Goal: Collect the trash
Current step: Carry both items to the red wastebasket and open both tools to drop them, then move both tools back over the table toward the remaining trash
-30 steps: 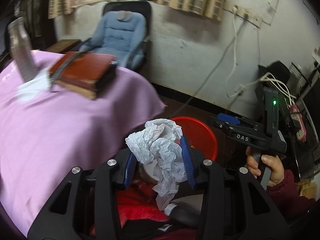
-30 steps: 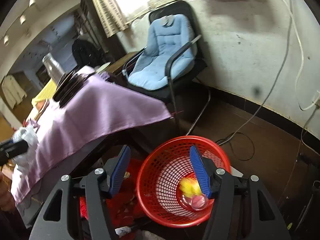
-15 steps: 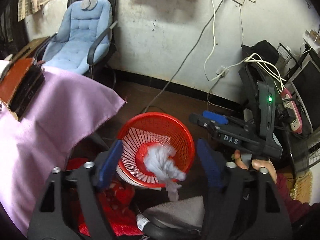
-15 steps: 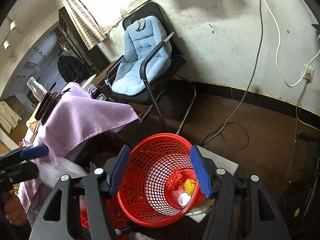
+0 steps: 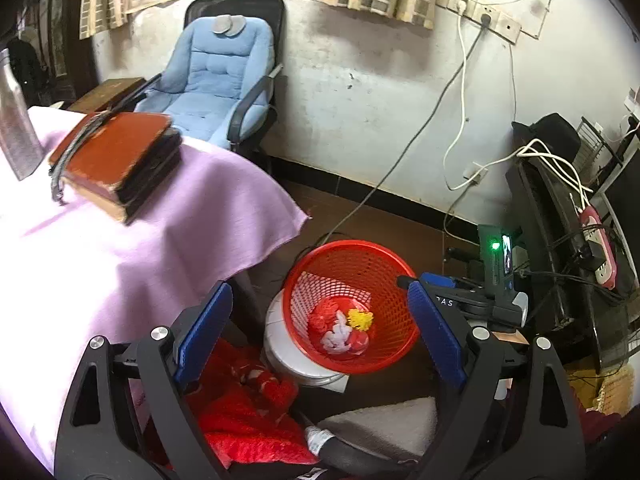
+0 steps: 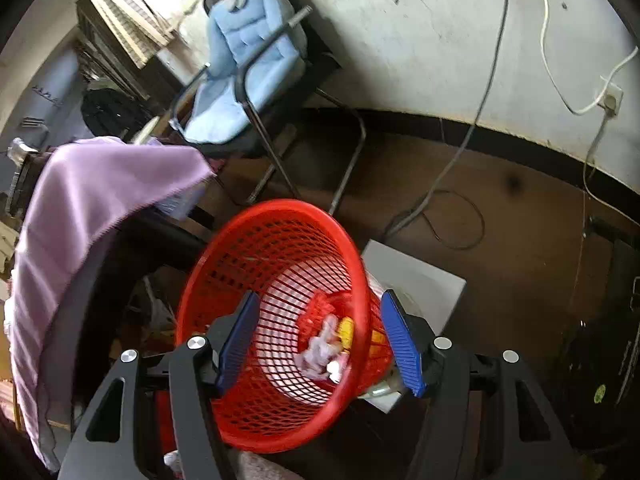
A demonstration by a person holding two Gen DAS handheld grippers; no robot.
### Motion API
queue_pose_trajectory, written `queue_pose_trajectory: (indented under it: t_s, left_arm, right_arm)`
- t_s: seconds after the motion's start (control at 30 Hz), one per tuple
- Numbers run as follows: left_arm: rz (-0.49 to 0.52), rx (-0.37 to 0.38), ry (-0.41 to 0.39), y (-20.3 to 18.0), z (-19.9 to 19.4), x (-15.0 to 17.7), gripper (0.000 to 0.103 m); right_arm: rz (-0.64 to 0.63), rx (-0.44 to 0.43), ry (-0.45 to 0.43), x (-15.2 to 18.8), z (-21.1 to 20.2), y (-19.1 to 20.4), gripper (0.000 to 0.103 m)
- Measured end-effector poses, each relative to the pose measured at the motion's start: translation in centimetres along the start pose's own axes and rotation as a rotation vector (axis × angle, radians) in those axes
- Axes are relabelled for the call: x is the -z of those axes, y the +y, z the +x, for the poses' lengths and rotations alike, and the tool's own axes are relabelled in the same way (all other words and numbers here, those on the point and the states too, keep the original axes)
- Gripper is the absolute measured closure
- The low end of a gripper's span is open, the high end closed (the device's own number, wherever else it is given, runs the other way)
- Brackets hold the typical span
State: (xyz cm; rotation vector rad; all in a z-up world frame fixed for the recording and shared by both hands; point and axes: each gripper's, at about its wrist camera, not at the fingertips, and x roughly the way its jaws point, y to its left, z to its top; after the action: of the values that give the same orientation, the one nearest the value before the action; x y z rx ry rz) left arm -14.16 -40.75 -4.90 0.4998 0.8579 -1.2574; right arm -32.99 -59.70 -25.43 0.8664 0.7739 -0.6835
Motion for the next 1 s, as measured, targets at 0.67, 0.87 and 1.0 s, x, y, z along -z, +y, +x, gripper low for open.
queue_pose_trajectory:
  t_s: [0.67, 0.87, 1.0]
  left_arm:
    - [-0.186, -0.156, -0.093, 7.8, -7.0, 3.5, 0.017]
    - [-0.282, -0.25, -0.166, 12.0, -11.3, 5.6, 0.014]
    - [-0.378, -0.336, -0.22, 15.6, -14.8, 8.1, 0.012]
  right_arm:
    - [0.065, -0.126, 0.221, 3.2, 4.4, 1.5, 0.024]
    - [0.023, -0.026, 0.025, 1.1, -1.0, 2.2, 0.024]
    - [-0.099, -0.025, -0.129, -0.1, -4.9, 6.5, 0.021]
